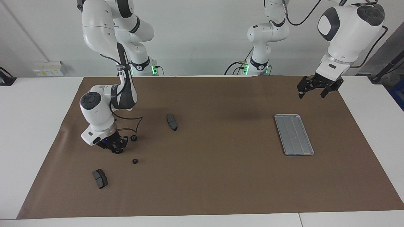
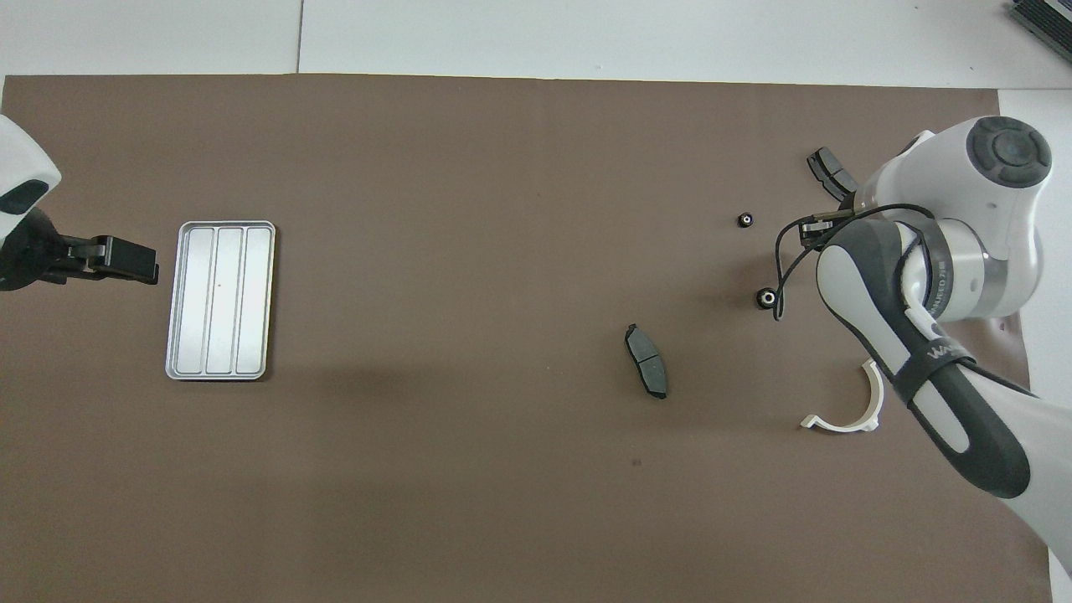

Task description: Pick bearing gear from pile to tray

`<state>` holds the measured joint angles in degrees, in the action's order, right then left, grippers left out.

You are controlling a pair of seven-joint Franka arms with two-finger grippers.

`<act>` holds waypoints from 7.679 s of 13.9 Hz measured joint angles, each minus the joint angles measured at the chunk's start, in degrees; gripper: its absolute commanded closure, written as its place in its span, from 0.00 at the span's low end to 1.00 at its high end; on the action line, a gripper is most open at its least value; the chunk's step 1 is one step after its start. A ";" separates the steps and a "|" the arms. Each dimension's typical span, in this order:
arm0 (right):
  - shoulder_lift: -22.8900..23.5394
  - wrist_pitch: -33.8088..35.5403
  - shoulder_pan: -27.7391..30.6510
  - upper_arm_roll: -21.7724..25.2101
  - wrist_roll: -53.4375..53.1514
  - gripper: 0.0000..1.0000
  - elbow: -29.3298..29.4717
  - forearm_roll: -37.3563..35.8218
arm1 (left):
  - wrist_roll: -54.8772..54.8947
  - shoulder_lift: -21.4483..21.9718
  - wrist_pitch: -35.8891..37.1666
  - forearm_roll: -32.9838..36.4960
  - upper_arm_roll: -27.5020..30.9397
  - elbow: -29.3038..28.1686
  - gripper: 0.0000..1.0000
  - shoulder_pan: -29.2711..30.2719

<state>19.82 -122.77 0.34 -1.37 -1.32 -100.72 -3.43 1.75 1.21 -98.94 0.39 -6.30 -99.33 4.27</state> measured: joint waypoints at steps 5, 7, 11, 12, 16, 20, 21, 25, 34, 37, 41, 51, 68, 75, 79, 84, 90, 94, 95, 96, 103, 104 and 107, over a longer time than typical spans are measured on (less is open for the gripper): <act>-2.05 4.19 -2.70 -10.33 -15.88 1.00 4.66 0.31 | 0.00 0.00 0.00 0.00 0.00 0.00 0.00 0.00; -1.57 2.13 -7.74 -10.82 -24.19 1.00 4.76 0.28 | 0.00 0.00 0.00 0.00 0.00 0.00 0.00 0.00; 2.20 -4.93 -15.97 -10.92 -38.64 1.00 4.78 0.27 | 0.00 0.00 0.00 0.00 0.00 0.00 0.00 0.00; 3.76 -6.35 -18.52 -10.90 -42.32 1.00 4.89 0.26 | 0.00 0.00 0.00 0.00 0.00 0.00 0.00 0.00; 11.60 -8.31 -26.51 -10.77 -56.05 1.00 8.58 -6.37 | 0.00 0.00 0.00 0.00 0.00 0.00 0.00 0.00; 14.50 -11.29 -27.86 -10.72 -57.78 0.86 9.62 -7.31 | 0.11 0.05 0.01 0.00 -0.16 0.00 0.00 -0.06; 14.50 -11.29 -27.86 -10.72 -57.79 0.69 9.62 -7.31 | 0.12 0.09 0.01 0.00 -0.23 0.00 0.00 -0.09; 14.56 -11.18 -27.87 -10.72 -57.80 0.00 9.48 -7.34 | 0.12 0.13 0.02 0.00 -0.20 0.00 0.00 -0.07; 4.84 0.42 -19.61 -9.99 -50.80 0.00 8.62 -13.29 | -2.26 0.12 -2.50 -0.42 -0.54 -0.55 0.00 -0.29; -0.19 4.13 -12.43 -10.00 -35.69 0.00 4.28 -12.99 | -9.96 -0.08 -2.95 -1.63 -1.07 -0.92 0.00 -3.59; -1.82 2.89 -2.98 -10.00 -12.18 0.00 -1.69 -9.17 | -21.22 -3.02 -5.22 -2.46 -1.39 -0.69 0.00 -11.27; -4.11 -11.22 5.47 -10.03 10.30 0.00 -18.17 -4.73 | -32.67 -21.42 -10.23 -1.97 -1.29 8.56 0.00 -26.24; -5.43 -16.08 6.14 -10.21 10.58 1.00 -22.61 -4.13 | -42.10 -29.89 -28.27 1.92 -1.12 3.18 0.00 -32.66; -5.86 -15.87 6.06 -10.23 9.50 1.00 -22.13 -4.06 | -42.10 -29.55 -30.76 3.09 -1.14 0.32 0.03 -33.85; -8.35 -9.72 6.01 -10.46 4.67 1.00 -18.57 -4.01 | -42.01 -29.22 -30.90 3.14 -1.16 -0.16 0.24 -34.26; -9.39 -2.53 5.85 -12.64 -0.96 1.00 -12.82 1.90 | -40.52 -28.78 -30.91 3.21 -1.09 -0.72 0.35 -34.27; -9.37 -0.83 3.11 -13.19 -8.06 1.00 -10.23 2.22 | -39.70 -28.77 -32.11 3.26 -0.97 -1.54 0.39 -34.26; -9.32 -0.90 -0.59 -13.23 -15.18 1.00 -9.35 2.23 | -39.60 -28.77 -32.71 3.28 -0.88 -1.95 0.47 -34.26; -9.31 -0.91 -1.40 -13.24 -16.55 1.00 -9.31 2.23 | -39.57 -28.77 -32.77 3.28 -0.84 -1.98 0.49 -34.26; -9.29 -0.96 -2.14 -13.25 -18.03 1.00 -9.22 2.23 | -39.57 -28.77 -32.86 3.29 -0.82 -2.00 0.50 -34.25; -9.24 -0.97 -3.99 -13.26 -23.11 1.00 -8.66 2.23 | -39.52 -28.76 -33.75 3.31 -0.73 -2.04 0.56 -34.23; -9.22 -0.97 -4.08 -13.26 -23.16 1.00 -8.65 2.23 | -39.52 -28.76 -33.98 3.31 -0.69 -2.07 0.59 -34.22; -9.19 -0.97 -4.55 -13.26 -23.37 1.00 -8.65 2.23 | -39.52 -28.75 -34.14 3.32 -0.66 -2.08 0.65 -34.20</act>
<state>10.63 -123.74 -4.21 -14.63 -24.69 -109.37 -1.20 -37.77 -27.55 -133.08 3.71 -6.96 -101.42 -29.93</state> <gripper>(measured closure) 0.674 0.573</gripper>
